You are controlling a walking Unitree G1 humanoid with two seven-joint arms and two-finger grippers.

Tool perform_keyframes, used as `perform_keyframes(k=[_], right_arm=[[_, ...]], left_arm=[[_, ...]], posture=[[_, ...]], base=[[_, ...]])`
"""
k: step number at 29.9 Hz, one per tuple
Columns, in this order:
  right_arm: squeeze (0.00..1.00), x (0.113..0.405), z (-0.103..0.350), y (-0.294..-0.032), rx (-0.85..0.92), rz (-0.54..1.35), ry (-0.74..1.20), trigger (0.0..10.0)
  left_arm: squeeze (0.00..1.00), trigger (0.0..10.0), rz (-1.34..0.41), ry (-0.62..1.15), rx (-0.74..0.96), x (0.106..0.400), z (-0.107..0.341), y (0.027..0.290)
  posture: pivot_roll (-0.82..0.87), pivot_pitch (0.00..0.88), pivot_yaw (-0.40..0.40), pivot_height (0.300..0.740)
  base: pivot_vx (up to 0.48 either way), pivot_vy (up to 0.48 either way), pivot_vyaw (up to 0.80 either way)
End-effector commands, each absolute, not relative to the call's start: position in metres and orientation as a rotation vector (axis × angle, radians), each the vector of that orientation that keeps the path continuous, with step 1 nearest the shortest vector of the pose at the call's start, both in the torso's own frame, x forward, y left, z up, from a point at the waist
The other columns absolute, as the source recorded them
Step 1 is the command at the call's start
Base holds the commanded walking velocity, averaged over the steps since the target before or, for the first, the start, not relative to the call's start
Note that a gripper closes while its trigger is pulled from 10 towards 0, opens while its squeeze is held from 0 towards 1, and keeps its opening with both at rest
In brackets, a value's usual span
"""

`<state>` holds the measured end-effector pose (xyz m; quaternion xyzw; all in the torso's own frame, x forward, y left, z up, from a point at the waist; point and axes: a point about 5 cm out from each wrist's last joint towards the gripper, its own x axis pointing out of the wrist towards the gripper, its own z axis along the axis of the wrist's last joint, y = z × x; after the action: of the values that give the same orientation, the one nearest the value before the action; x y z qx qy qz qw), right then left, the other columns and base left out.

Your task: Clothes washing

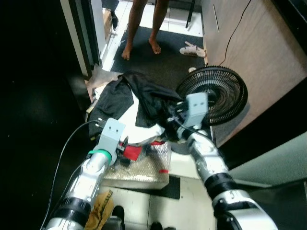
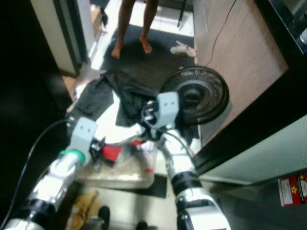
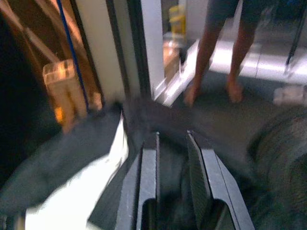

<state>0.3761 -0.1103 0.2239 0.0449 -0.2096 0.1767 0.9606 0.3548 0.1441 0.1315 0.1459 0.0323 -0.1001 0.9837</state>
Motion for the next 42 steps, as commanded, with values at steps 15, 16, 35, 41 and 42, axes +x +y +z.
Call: perform_keyframes(k=[15,16,35,41,42], right_arm=[[1.0,0.327,0.156,-0.095,0.044,0.538,-0.219,10.0],[1.0,0.327,0.156,-0.095,0.044,0.538,-0.219,10.0],[0.0,0.303,0.124,-0.111,-0.008,0.466,-0.074,10.0],[0.0,0.295,0.113,-0.129,-0.031,0.403,-0.031,10.0],[0.0,0.292,0.107,-0.133,-0.033,0.395,-0.008,10.0]], left_arm=[[0.0,10.0,-0.231,0.104,0.28,0.353,0.122,0.136],[0.0,10.0,-0.231,0.104,0.28,0.353,0.122,0.136],[0.0,10.0,-0.217,0.108,0.277,0.349,0.118,0.141],[0.0,10.0,-0.216,0.112,0.274,0.349,0.117,0.142],[0.0,10.0,-0.215,0.113,0.273,0.35,0.116,0.142]], posture=[[0.1,0.318,-0.033,0.74],[0.1,0.318,-0.033,0.74],[0.08,0.283,-0.043,0.74],[0.06,0.271,-0.039,0.74],[0.06,0.27,-0.037,0.74]], base=[[0.0,0.0,0.0],[0.0,0.0,0.0],[0.0,0.0,0.0],[0.0,0.0,0.0],[0.0,0.0,0.0]])
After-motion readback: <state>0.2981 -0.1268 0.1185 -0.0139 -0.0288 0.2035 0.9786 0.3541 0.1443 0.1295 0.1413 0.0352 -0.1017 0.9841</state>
